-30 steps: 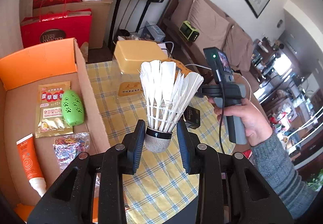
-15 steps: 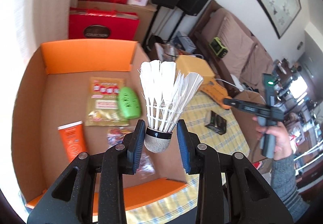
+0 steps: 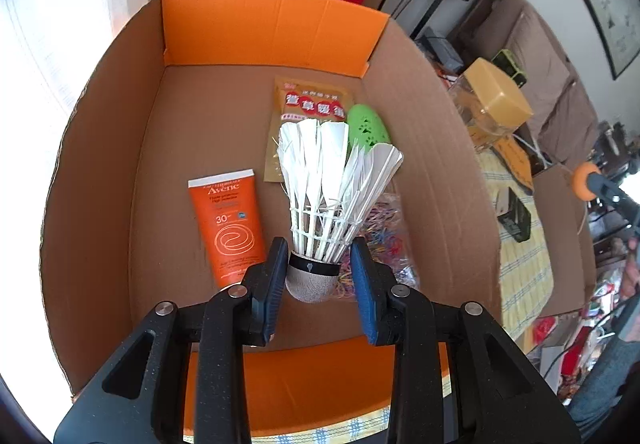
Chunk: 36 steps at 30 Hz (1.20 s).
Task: Organize objects
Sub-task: 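Carry shuttlecock and ball into the box and open both tools to release them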
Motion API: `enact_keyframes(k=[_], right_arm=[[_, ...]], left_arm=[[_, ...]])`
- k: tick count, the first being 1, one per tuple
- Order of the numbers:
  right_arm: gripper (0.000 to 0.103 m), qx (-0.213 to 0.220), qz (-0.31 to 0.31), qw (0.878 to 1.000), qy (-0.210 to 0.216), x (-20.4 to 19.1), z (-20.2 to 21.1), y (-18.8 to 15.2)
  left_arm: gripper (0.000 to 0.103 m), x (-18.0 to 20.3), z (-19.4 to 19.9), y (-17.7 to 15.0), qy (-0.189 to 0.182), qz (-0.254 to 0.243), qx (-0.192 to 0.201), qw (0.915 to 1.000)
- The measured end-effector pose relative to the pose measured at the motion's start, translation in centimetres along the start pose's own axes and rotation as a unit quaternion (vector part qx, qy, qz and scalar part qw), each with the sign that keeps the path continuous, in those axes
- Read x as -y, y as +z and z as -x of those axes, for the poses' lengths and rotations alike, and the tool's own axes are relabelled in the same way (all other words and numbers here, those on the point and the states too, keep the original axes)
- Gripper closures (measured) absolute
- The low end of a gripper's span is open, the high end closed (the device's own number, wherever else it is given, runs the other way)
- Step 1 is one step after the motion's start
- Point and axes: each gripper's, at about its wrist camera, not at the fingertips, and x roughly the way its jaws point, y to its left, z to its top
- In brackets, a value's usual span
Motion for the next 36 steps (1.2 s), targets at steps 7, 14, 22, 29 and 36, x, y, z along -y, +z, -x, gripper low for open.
enact_keyframes(k=[7, 14, 22, 29, 36], right_arm=[[0.064, 0.002, 0.049, 0.998, 0.038, -5.2, 0.8, 0.2], [0.064, -0.014, 0.080, 0.994, 0.066, -9.4, -1.2, 0.2], [0.064, -0.054, 0.116, 0.988, 0.086, -13.3, -5.2, -0.2], [0.063, -0.087, 0.147, 0.983, 0.069, -15.1, -8.6, -1.2], [0.058, -0.092, 0.164, 0.981, 0.055, -15.4, -8.5, -1.6]], left_arm=[[0.072, 0.0, -1.0, -0.9, 0.003, 0.012, -0.014, 0.9998], [0.058, -0.4, 0.6, -1.4, -0.007, 0.019, 0.001, 0.9998], [0.049, -1.2, 3.2, -1.4, -0.012, 0.023, 0.029, 0.9993], [0.047, -1.4, 4.4, -1.4, -0.009, 0.021, 0.042, 0.9988], [0.033, -1.3, 4.7, -1.3, -0.023, 0.027, 0.047, 0.9983]])
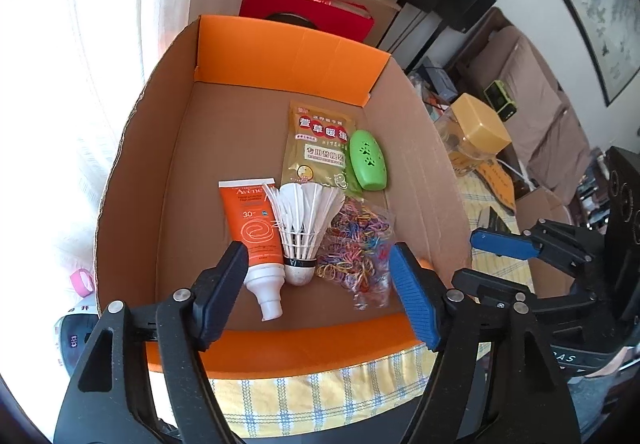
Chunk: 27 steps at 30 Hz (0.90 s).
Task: Organize objects
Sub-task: 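Carry shuttlecock and ball into the box and open both tools to release them, then withdraw both tools from the box back over the table toward the black tissue box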
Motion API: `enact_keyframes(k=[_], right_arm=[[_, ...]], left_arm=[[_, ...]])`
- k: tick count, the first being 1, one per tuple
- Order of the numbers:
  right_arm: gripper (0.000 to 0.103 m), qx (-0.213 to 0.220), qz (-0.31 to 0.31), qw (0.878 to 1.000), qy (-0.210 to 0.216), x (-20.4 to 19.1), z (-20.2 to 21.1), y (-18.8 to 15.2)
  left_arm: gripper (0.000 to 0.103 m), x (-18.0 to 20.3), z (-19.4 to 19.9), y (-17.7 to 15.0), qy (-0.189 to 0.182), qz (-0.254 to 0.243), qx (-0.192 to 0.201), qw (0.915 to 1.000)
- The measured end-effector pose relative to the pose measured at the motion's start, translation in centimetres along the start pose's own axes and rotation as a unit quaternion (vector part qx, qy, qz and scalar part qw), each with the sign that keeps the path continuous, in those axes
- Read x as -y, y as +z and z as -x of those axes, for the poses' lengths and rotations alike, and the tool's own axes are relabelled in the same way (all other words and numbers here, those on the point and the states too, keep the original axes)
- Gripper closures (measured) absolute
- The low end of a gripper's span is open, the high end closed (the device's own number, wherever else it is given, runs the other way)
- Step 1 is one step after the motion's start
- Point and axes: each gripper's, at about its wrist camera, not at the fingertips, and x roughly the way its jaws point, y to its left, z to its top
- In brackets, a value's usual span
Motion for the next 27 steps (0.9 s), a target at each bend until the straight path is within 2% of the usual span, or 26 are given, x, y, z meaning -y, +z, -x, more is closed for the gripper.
enact_keyframes(k=[8, 9, 11, 13, 17, 19, 26, 27], right_arm=[[0.053, 0.029, -0.013, 0.999, -0.007, 0.8, 3.0, -0.5], [0.050, 0.035, -0.017, 0.999, -0.009, 1.0, 3.6, -0.6], [0.047, 0.045, -0.025, 0.999, -0.016, 1.6, 4.6, -1.0], [0.042, 0.054, -0.037, 0.998, -0.026, 2.5, 5.7, -1.6], [0.033, 0.065, -0.060, 0.995, -0.048, 4.5, 7.4, -3.0], [0.026, 0.066, -0.077, 0.993, -0.054, 6.0, 8.2, -3.8], [0.012, 0.075, -0.127, 0.986, -0.082, 10.1, 10.1, -6.3], [0.005, 0.075, -0.135, 0.984, -0.087, 10.7, 10.3, -6.8]], left_arm=[[0.032, 1.4, 0.2, -0.3, -0.010, -0.012, -0.002, 0.9999], [0.032, 1.6, 0.2, -0.4, -0.011, -0.014, -0.002, 0.9998], [0.025, 2.2, 0.3, -0.6, -0.013, -0.021, -0.002, 0.9997], [0.012, 2.7, 0.5, -0.7, -0.022, -0.023, 0.001, 0.9995], [0.008, 4.3, 0.8, -0.9, -0.036, -0.032, 0.004, 0.9988], [0.002, 5.1, 0.9, -1.0, -0.040, -0.039, 0.003, 0.9984], [0.001, 8.7, 0.5, -1.5, -0.045, -0.073, -0.003, 0.9963], [0.001, 9.1, 0.5, -1.6, -0.046, -0.076, -0.004, 0.9961]])
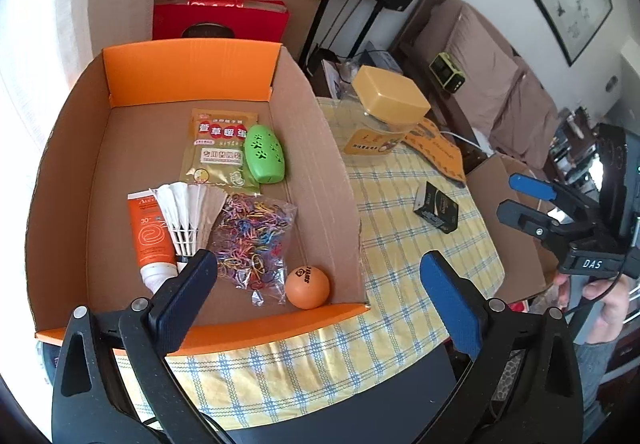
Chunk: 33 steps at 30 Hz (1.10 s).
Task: Organize objects
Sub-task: 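Withdraw both tools from the box back over the table toward the black tissue box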
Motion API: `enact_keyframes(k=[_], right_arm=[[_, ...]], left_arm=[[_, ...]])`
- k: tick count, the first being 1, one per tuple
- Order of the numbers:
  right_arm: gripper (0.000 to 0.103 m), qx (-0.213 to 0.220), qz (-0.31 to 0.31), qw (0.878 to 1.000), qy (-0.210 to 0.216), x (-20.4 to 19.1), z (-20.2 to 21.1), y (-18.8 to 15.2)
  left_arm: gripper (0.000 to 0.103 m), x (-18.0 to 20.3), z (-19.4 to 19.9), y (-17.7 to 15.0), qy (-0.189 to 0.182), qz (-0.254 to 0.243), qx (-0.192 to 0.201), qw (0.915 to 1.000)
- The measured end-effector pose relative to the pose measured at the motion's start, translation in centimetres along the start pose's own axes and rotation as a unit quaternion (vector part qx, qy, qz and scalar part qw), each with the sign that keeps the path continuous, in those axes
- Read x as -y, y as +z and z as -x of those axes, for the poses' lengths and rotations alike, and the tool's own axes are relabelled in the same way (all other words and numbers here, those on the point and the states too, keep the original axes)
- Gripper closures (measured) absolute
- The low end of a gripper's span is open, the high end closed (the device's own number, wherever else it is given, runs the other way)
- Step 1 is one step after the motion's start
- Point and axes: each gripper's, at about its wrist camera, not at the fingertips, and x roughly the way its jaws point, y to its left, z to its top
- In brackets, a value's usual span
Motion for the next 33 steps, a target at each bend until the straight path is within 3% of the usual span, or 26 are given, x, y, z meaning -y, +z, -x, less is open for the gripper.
enact_keyframes(k=[1, 14, 21, 33], right_arm=[[0.000, 0.001, -0.005, 1.000, -0.003, 0.5, 0.1, -0.2], [0.001, 0.002, -0.046, 0.998, -0.052, 5.2, 0.5, -2.5], [0.000, 0.003, -0.089, 0.993, -0.073, 8.8, 0.9, -4.1], [0.001, 0.007, -0.138, 0.985, -0.099, 13.6, 1.4, -6.7]], left_arm=[[0.001, 0.4, -0.1, 0.0, -0.001, -0.004, 0.000, 1.0000], [0.000, 6.5, -2.3, 0.4, -0.009, -0.051, -0.012, 0.9986], [0.000, 10.6, -5.6, 0.1, -0.020, -0.082, -0.029, 0.9960], [0.000, 15.0, -11.5, 0.1, -0.021, -0.112, -0.018, 0.9933]])
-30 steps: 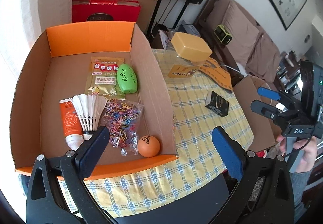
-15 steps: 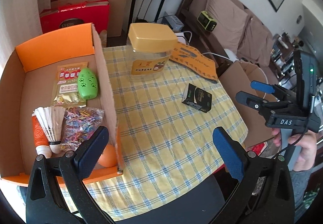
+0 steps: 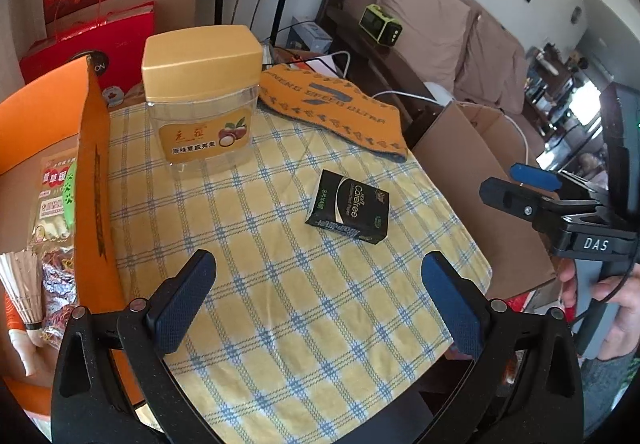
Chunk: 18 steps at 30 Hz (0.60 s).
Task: Organize objects
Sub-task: 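Withdraw both tools from the box back over the table toward the black tissue box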
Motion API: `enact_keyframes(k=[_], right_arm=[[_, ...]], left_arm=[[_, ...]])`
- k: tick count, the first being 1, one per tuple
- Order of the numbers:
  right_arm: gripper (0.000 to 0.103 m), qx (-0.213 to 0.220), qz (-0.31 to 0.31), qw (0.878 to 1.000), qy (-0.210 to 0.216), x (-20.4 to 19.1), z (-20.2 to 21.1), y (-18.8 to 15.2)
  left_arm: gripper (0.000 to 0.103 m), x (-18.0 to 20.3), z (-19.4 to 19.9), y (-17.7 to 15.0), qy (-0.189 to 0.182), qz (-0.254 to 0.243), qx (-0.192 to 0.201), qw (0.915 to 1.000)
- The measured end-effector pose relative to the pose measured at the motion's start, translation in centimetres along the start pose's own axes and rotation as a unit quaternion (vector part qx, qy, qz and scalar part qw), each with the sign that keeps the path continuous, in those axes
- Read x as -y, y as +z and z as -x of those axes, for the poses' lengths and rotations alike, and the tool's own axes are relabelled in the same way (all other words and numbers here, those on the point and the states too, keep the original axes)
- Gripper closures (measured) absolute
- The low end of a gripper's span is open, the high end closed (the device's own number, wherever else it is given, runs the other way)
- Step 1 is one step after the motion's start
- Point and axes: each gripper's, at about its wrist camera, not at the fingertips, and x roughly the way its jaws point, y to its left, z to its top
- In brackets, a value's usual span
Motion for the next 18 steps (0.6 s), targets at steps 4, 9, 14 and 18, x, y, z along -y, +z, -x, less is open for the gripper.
enact_keyframes(k=[4, 9, 14, 18], right_arm=[[0.000, 0.005, -0.014, 1.000, -0.003, 1.0, -0.3, -0.4], [0.000, 0.010, -0.029, 1.000, 0.005, 1.9, -0.6, -0.8], [0.000, 0.014, -0.039, 0.999, 0.006, 2.7, -0.9, -1.2], [0.000, 0.011, -0.048, 0.999, 0.003, 3.4, -1.4, -1.5]], left_arm=[[0.000, 0.9, -2.1, 0.5, 0.010, -0.014, 0.010, 0.9998], [0.000, 1.8, -5.0, 1.0, 0.012, -0.027, 0.008, 0.9995], [0.000, 2.8, -7.1, 1.2, 0.018, -0.051, 0.010, 0.9985], [0.000, 3.7, -8.6, 1.4, 0.028, -0.066, 0.007, 0.9974]])
